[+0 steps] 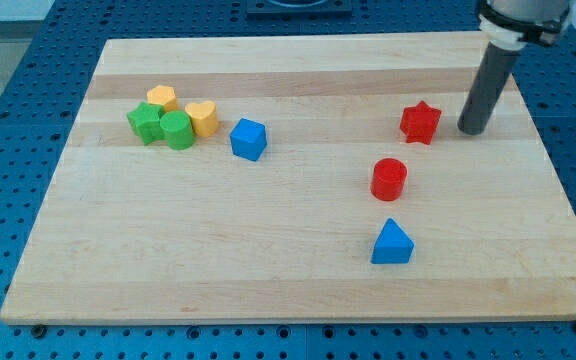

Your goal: Place your arm to the top left of the red star

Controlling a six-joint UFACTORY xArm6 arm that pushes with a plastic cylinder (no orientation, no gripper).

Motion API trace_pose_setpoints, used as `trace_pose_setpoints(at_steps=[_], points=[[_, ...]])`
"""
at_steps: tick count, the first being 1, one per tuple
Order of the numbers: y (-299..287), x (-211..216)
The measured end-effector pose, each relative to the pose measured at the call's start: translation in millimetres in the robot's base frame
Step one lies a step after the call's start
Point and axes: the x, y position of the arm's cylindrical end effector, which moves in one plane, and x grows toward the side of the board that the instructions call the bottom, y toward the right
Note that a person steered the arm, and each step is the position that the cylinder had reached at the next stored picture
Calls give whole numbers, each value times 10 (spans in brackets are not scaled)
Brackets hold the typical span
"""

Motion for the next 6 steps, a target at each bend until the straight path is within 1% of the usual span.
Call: trace_pose_setpoints(at_steps=[2,3,4,5,6], points=[[-812,-23],[-445,-47],[-692,-510],[-1492,-629],[-1848,-408]])
